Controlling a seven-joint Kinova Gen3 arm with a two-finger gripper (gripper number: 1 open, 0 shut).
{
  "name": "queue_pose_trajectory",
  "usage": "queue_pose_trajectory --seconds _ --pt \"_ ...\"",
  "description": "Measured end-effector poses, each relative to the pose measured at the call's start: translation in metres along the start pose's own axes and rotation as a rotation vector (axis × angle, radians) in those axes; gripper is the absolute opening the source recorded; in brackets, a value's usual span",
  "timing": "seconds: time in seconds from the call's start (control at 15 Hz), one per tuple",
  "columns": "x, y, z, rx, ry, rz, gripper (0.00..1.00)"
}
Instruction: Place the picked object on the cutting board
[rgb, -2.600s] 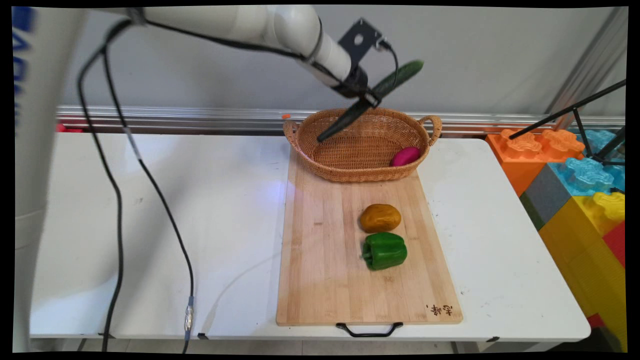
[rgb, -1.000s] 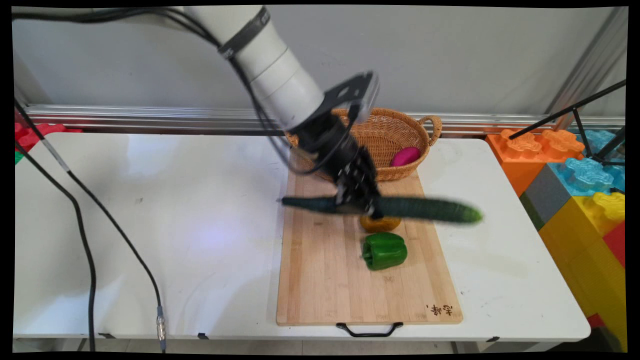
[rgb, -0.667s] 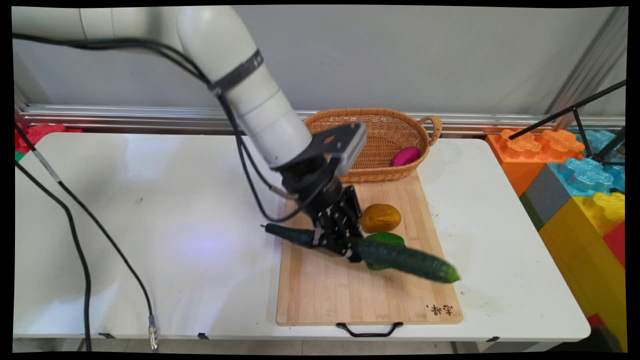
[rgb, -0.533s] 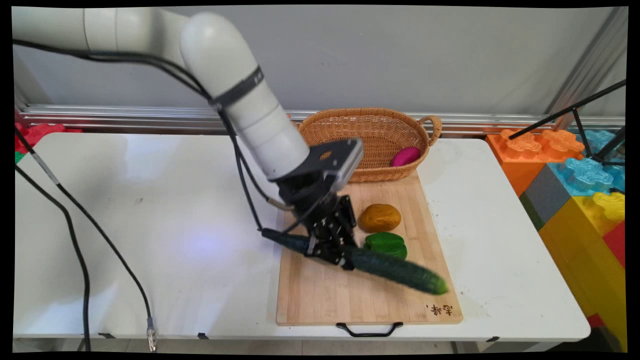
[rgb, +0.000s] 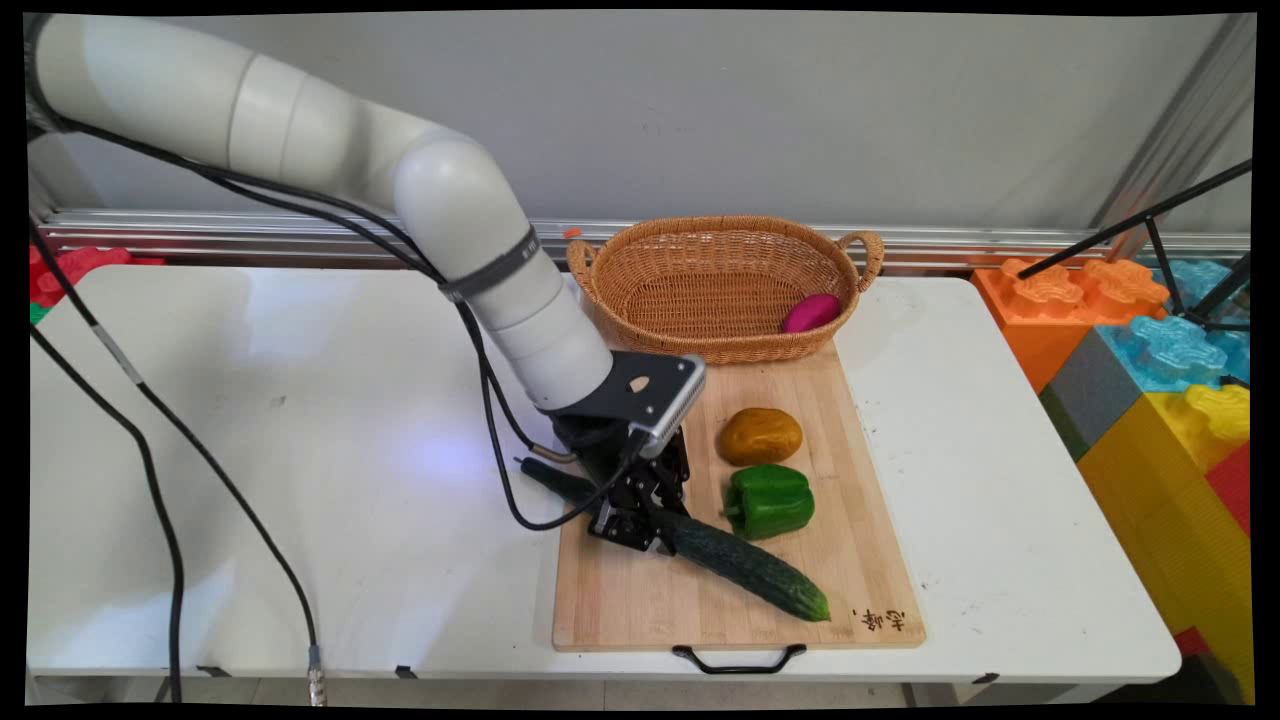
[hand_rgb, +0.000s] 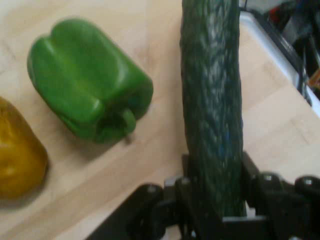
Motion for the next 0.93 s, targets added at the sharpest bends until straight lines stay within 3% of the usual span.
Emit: queue_pose_trajectory --seconds 0.47,0.53,0.93 --pt "-0.014 -0.008 0.024 0.034 -0.048 0.083 0.0" --pt "-0.016 -0.008 0.025 0.041 -0.052 0.091 1.0" --pt "-0.022 -0.012 0.025 0.049 -0.064 0.093 1.0"
